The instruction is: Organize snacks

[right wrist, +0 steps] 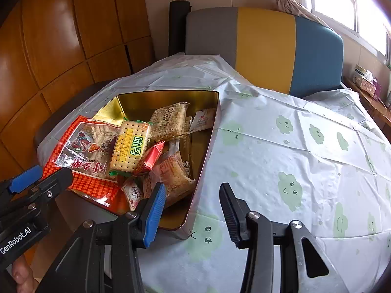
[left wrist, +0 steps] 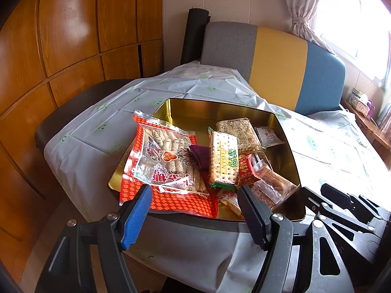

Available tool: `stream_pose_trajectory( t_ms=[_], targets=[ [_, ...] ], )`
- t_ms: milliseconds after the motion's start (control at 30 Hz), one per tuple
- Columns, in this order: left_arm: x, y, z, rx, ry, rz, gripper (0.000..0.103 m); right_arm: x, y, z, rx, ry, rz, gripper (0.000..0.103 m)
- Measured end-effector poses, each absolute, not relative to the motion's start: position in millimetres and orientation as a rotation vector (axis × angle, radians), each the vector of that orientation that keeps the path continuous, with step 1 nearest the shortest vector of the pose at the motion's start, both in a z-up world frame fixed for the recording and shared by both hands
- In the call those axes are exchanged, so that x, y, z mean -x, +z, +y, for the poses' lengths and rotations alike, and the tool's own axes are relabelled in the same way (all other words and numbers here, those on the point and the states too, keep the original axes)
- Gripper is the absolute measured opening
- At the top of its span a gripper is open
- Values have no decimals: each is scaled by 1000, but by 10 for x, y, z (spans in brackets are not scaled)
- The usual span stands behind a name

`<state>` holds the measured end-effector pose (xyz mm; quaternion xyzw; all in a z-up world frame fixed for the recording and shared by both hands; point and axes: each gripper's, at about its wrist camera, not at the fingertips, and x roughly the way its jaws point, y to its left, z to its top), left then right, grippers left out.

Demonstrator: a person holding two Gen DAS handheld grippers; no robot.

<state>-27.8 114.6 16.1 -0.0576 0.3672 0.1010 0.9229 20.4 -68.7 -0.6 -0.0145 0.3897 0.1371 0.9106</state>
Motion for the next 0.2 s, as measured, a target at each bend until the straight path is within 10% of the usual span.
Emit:
stream_pose_trajectory(
  t_ms=[200],
  targets=[
    [262,143,1176,124,209,757,73,-214,-17,-713,25,282,806,47]
  ],
)
